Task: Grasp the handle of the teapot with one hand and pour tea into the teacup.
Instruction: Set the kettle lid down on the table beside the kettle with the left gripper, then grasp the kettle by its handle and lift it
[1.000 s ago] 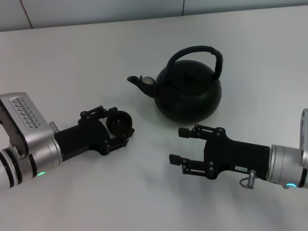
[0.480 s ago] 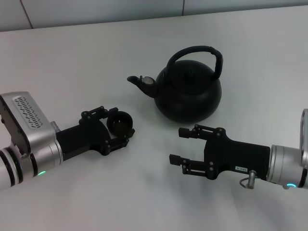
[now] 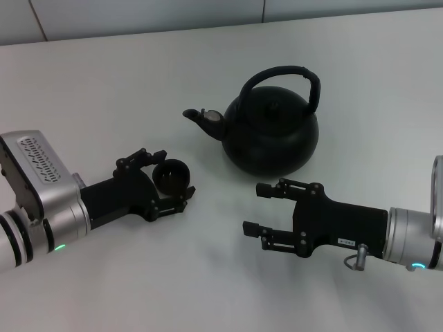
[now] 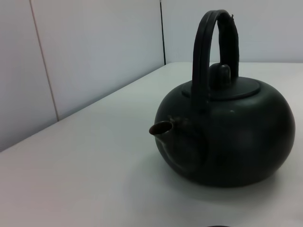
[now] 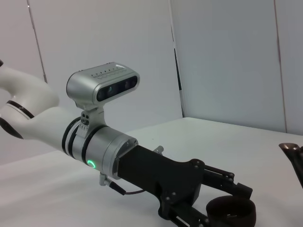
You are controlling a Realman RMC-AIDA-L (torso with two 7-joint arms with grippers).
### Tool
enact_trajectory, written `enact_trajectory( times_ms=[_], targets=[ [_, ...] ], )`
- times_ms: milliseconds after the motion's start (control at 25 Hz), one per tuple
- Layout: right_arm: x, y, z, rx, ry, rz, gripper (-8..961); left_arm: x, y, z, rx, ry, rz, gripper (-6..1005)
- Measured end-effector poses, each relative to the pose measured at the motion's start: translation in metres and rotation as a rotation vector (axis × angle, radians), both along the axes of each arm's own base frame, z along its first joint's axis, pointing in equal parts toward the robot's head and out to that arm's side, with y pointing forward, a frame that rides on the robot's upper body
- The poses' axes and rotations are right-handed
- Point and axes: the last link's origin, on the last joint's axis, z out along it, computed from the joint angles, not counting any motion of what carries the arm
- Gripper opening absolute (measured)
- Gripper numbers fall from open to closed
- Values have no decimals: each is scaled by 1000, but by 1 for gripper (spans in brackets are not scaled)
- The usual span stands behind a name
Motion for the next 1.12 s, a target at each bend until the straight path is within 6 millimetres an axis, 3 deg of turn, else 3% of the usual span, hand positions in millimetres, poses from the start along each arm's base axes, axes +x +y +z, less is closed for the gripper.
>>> enact_trajectory(
  times_ms=[160, 520, 760, 1120],
  targets=[
    [0, 0, 0, 0, -1, -1, 723, 0, 0, 0, 2, -3, 1, 866],
    [0, 1, 0, 1, -2, -1, 723, 1, 1, 3, 6, -9, -8, 866],
    [1, 1, 0, 3, -3, -5, 723, -9, -9, 28, 46, -94, -30, 865],
    [1, 2, 1, 13, 2, -16, 722, -41, -43, 81, 115, -177, -29, 865]
  ],
)
